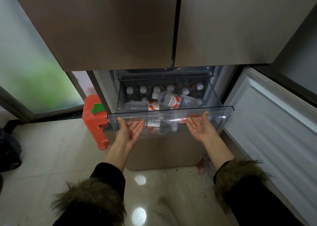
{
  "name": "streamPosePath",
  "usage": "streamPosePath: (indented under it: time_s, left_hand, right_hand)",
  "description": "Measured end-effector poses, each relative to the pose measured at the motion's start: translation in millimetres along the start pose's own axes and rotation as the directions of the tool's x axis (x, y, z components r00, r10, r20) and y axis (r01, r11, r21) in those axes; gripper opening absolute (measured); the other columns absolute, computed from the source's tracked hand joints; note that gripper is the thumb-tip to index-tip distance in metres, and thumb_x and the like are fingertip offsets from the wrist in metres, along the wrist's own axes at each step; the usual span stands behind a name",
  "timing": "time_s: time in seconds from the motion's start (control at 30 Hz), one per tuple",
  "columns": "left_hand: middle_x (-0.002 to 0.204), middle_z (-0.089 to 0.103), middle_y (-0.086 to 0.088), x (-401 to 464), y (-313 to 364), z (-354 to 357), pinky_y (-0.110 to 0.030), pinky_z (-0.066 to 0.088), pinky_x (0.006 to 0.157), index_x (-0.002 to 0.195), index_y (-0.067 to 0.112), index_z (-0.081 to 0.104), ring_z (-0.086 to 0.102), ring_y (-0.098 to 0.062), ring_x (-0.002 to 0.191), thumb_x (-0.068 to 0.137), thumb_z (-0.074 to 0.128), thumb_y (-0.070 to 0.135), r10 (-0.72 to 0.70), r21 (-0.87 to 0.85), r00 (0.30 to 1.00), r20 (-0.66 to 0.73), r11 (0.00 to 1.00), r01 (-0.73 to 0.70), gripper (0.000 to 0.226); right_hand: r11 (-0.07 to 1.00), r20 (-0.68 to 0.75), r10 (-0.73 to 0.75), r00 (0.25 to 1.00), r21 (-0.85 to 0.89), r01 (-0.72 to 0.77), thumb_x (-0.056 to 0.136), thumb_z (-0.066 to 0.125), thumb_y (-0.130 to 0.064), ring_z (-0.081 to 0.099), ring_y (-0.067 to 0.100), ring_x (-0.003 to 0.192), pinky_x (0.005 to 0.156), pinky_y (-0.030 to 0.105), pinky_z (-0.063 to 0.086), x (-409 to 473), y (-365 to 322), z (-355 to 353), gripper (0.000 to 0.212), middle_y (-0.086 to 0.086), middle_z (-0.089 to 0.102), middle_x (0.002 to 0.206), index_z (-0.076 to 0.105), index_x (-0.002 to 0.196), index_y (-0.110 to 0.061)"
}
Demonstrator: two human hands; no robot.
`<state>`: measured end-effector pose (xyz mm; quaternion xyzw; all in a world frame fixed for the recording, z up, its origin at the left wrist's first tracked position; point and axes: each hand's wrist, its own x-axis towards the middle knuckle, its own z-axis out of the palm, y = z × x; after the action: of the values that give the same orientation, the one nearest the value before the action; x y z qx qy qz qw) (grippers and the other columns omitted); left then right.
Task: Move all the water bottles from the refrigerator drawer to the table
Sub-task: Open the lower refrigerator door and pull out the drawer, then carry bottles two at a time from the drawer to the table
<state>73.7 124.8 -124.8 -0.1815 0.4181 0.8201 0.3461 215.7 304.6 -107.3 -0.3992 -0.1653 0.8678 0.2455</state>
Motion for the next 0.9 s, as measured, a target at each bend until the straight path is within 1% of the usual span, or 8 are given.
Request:
streamPosePath:
  time_s: [0.13, 0.3, 0.37, 0.43, 0.5, 0.6, 0.77, 0.9]
  left_hand:
    - [0.138, 0.044, -0.024, -11.0, -3.1, -3.0, -0.039, 0.051, 0.091, 0.111, -0.003, 0.045, 0.051, -0.035, 0.122, 0.094, 0.028, 0.051, -0.008, -0.020, 1.000, 0.003, 1.000, 0.008, 0.059]
    - [0.137, 0.045, -0.025, -17.2, -4.4, -6.1, -0.035, 0.054, 0.078, 0.120, -0.002, 0.041, 0.052, -0.035, 0.120, 0.094, 0.028, 0.050, -0.024, -0.026, 1.000, 0.012, 0.999, 0.024, 0.059]
    - [0.137, 0.045, -0.025, -17.1, -3.8, -7.0, -0.033, 0.055, 0.075, 0.128, -0.002, 0.037, 0.052, -0.034, 0.120, 0.094, 0.028, 0.050, -0.023, -0.024, 1.000, 0.015, 0.999, 0.024, 0.063]
    - [0.138, 0.045, -0.024, -15.7, -3.5, -9.3, -0.034, 0.056, 0.080, 0.131, -0.004, 0.035, 0.053, -0.033, 0.119, 0.094, 0.027, 0.051, -0.021, -0.029, 1.000, 0.010, 0.999, 0.021, 0.067]
    - [0.138, 0.045, -0.023, -15.1, -4.2, -11.1, -0.033, 0.056, 0.079, 0.119, -0.005, 0.042, 0.055, -0.032, 0.114, 0.094, 0.026, 0.051, -0.016, -0.032, 1.000, 0.008, 0.999, 0.016, 0.064]
    - [0.136, 0.046, -0.023, -17.5, -5.3, -11.4, -0.029, 0.056, 0.068, 0.094, 0.001, 0.047, 0.056, -0.030, 0.104, 0.094, 0.027, 0.052, -0.006, -0.028, 1.000, 0.007, 1.000, 0.006, 0.055]
    - [0.136, 0.046, -0.024, -18.2, -5.8, -12.6, -0.031, 0.054, 0.071, 0.093, 0.001, 0.046, 0.052, -0.034, 0.119, 0.094, 0.030, 0.051, -0.008, -0.052, 1.000, 0.021, 0.999, 0.010, 0.053]
    - [0.136, 0.046, -0.023, -20.1, -5.6, -12.0, -0.034, 0.053, 0.083, 0.099, -0.001, 0.046, 0.052, -0.034, 0.120, 0.094, 0.030, 0.051, -0.016, -0.068, 1.000, 0.027, 0.998, 0.018, 0.055]
  right_hand:
    - [1.000, -0.010, 0.003, 1.000, 0.008, -0.003, 0.095, 0.039, -0.041, 0.038, 0.031, 0.134, 0.113, 0.039, 0.030, -6.6, 1.3, -5.1, 0.058, 0.018, 0.036, 0.146, 0.034, 0.138, -0.002]
    - [1.000, -0.008, 0.008, 1.000, 0.019, -0.008, 0.095, 0.040, -0.041, 0.040, 0.030, 0.133, 0.112, 0.039, 0.031, -9.8, 1.4, -8.1, 0.055, 0.018, 0.038, 0.145, 0.038, 0.134, -0.001]
    - [1.000, -0.006, 0.008, 1.000, 0.022, -0.008, 0.095, 0.041, -0.040, 0.041, 0.030, 0.132, 0.112, 0.039, 0.032, -11.3, 2.2, -8.9, 0.051, 0.019, 0.040, 0.143, 0.043, 0.127, -0.001]
    - [0.999, 0.014, 0.013, 1.000, 0.035, -0.013, 0.094, 0.042, -0.040, 0.043, 0.030, 0.130, 0.112, 0.039, 0.032, -11.8, 4.4, -11.4, 0.042, 0.019, 0.042, 0.141, 0.051, 0.108, -0.002]
    - [0.998, 0.017, 0.017, 1.000, 0.052, -0.018, 0.094, 0.043, -0.040, 0.043, 0.031, 0.130, 0.111, 0.040, 0.032, -12.5, 6.6, -14.1, 0.037, 0.018, 0.043, 0.140, 0.050, 0.094, -0.004]
    - [0.999, 0.010, 0.008, 1.000, 0.053, -0.009, 0.094, 0.043, -0.040, 0.043, 0.031, 0.130, 0.111, 0.040, 0.033, -13.0, 8.0, -15.5, 0.035, 0.018, 0.042, 0.141, 0.050, 0.092, -0.006]
    - [0.999, -0.009, 0.001, 1.000, 0.048, -0.001, 0.094, 0.042, -0.041, 0.045, 0.030, 0.128, 0.109, 0.041, 0.035, -12.5, 9.1, -13.6, 0.035, 0.018, 0.046, 0.138, 0.051, 0.094, -0.007]
    - [1.000, -0.026, -0.010, 1.000, -0.026, 0.010, 0.096, 0.038, -0.041, 0.048, 0.029, 0.125, 0.105, 0.039, 0.039, -13.1, 6.4, -11.0, 0.037, 0.018, 0.049, 0.134, 0.052, 0.098, -0.007]
